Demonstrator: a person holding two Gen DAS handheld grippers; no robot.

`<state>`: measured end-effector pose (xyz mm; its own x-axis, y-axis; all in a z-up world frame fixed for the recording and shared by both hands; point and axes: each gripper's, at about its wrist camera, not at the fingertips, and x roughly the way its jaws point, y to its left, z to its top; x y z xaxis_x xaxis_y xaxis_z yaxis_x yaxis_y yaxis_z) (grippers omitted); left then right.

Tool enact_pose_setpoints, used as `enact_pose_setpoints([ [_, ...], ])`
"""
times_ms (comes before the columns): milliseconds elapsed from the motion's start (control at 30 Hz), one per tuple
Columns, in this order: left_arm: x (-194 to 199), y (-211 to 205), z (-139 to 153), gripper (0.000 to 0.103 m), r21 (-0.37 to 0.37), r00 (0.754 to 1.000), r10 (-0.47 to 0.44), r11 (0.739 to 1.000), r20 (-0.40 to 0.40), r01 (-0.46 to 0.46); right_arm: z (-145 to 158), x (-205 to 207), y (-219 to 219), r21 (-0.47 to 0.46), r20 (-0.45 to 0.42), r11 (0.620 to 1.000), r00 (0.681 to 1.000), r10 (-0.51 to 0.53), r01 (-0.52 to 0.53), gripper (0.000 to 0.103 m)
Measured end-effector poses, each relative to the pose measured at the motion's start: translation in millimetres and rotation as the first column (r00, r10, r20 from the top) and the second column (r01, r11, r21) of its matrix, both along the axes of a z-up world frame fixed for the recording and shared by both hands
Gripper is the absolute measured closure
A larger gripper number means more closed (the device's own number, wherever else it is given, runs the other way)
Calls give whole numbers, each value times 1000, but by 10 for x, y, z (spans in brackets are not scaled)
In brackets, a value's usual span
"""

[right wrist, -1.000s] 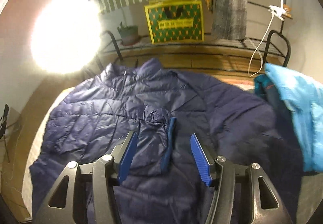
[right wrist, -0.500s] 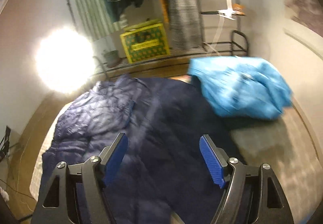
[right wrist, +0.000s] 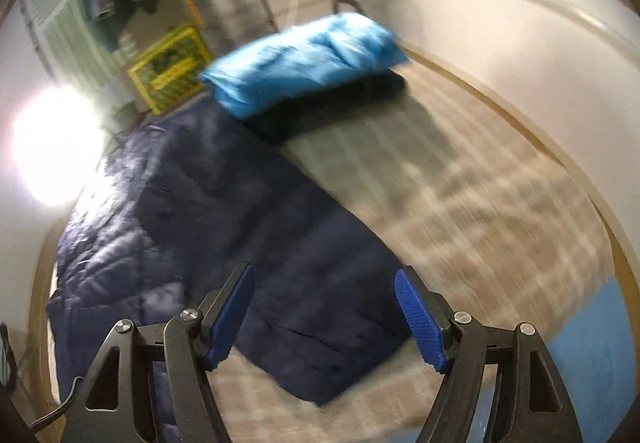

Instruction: Fold large clothes

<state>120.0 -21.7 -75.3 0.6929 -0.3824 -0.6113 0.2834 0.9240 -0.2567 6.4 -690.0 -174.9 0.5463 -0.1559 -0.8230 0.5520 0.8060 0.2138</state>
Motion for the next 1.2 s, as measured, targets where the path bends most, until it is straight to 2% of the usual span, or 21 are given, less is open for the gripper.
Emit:
enact_pose_setpoints([
  [67, -13, 6, -21, 103, -10, 1000, -2, 1000, -10, 2, -139, -76, -80, 22, -24, 999, 999, -45, 45, 30],
  [167, -24, -4, -39, 103, -9, 1000, -3, 1000, -13, 3, -318, -184, -188, 81, -39, 989, 992, -120, 122, 31],
  [300, -35, -47, -103, 103, -5, 999, -17, 1000, -30, 16, -486, -295, -281, 116, -59, 972, 978, -199, 204, 31],
  [400, -41, -83, -140, 103, -4, 999, -29, 1000, -42, 29, -624, -338, -332, 157, -65, 961, 974, -219, 227, 31],
  [533, -57, -122, -153, 103, -2, 998, -41, 999, -46, 41, -728, -358, -366, 146, -74, 958, 968, -240, 248, 31],
  [600, -56, -127, -151, 103, -2, 998, -41, 999, -46, 41, -716, -319, -363, 133, -79, 962, 970, -232, 241, 36],
  [667, -58, -130, -153, 103, -1, 998, -39, 999, -46, 39, -710, -257, -347, 116, -86, 970, 975, -207, 216, 57],
  [733, -62, -131, -153, 103, 0, 998, -38, 999, -45, 38, -696, -201, -315, 99, -97, 977, 979, -181, 191, 69],
  [767, -56, -123, -160, 103, 0, 998, -38, 999, -45, 38, -683, -188, -290, 87, -101, 979, 979, -176, 185, 78],
  [833, -67, -122, -166, 103, 2, 998, -38, 999, -44, 38, -618, -170, -260, 71, -90, 983, 982, -163, 170, 89],
  [967, -29, -102, -196, 103, 9, 998, -33, 999, -48, 34, -408, -156, -196, 53, -41, 986, 987, -153, 155, 94],
  [1067, 28, -59, -237, 103, 1, 998, -30, 1000, -58, 30, -172, -109, -94, 18, 0, 991, 991, -135, 135, 94],
  [1200, 45, -42, -258, 103, 0, 998, -29, 1000, -61, 29, 125, -24, 68, 19, 70, 995, 992, -101, 100, 94],
])
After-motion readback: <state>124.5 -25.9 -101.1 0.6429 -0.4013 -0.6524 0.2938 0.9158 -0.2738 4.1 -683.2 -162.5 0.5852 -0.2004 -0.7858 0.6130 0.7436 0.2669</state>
